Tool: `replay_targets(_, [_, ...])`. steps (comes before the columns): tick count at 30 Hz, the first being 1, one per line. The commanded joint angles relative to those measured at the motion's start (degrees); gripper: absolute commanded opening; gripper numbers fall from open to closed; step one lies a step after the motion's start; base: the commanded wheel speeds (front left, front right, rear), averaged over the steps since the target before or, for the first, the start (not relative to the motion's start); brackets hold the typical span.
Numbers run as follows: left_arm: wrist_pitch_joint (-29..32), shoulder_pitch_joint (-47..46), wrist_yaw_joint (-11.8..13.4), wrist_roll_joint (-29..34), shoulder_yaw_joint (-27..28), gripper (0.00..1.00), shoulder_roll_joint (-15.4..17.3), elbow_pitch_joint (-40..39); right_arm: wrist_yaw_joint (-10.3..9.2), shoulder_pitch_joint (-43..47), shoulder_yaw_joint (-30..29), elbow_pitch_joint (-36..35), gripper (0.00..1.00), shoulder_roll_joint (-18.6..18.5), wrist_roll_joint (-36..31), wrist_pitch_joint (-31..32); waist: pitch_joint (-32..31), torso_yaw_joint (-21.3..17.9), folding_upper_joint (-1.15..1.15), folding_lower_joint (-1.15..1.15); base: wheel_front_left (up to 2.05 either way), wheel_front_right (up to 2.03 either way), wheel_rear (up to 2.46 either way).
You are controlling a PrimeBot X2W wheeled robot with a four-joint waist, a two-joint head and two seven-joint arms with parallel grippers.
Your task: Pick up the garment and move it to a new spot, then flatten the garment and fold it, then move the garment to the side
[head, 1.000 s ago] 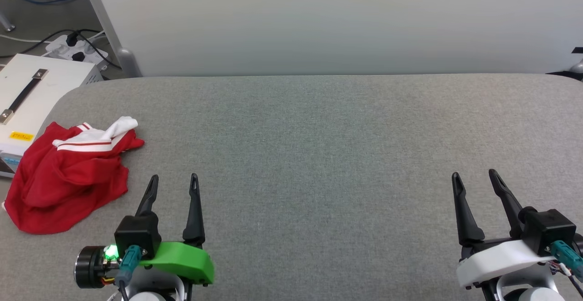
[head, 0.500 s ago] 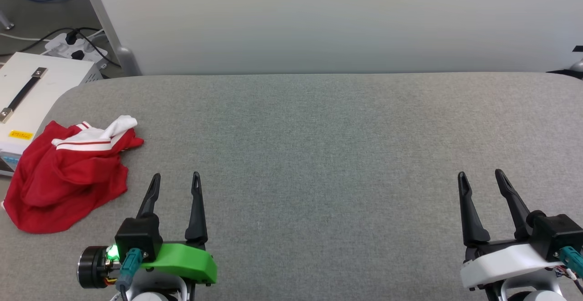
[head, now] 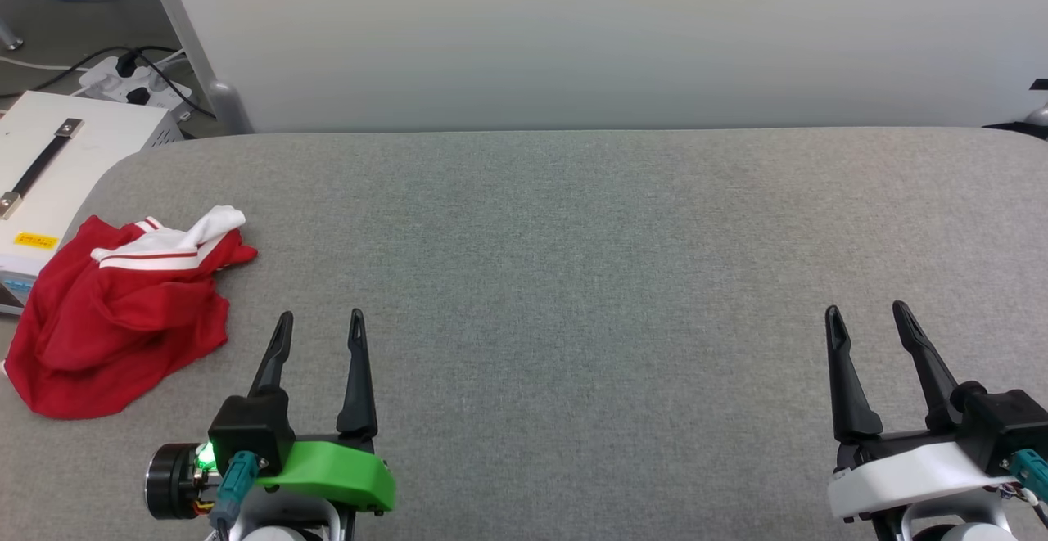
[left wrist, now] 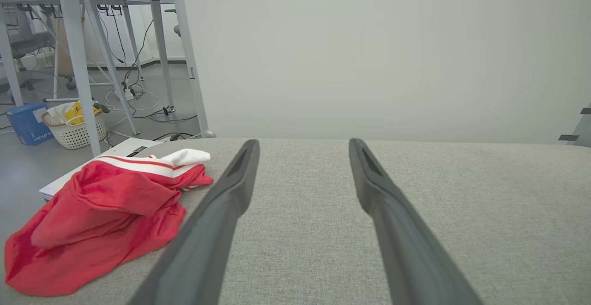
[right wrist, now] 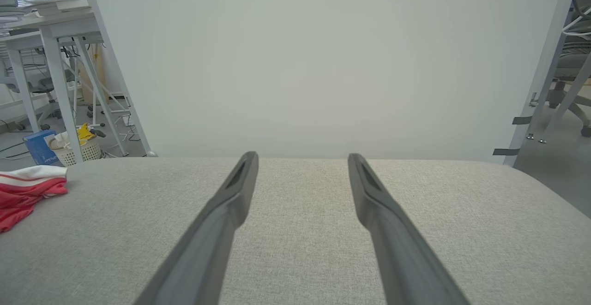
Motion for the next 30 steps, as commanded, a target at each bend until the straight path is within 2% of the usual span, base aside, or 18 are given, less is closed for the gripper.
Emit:
replay_targets(1, [-0.6,0.8,-0.2,-0.4,-0.2,1.00,-0.2,0.3,-0.04,1.0,0.1,-0.3,1.00,-0.1,0.3,-0.6,0.0,0.0,0.00,0.00,0.00,0.00,0.00])
replay_targets(30, [-3.9,1.5,-0.2,-1.2,-1.2,1.00,-0.3,3.1,-0.05,2.6,0.3,1.9,1.00,-0.1,0.2,-3.8,-0.5,0.3,0.00,0.00,0.00,0.00,0.00])
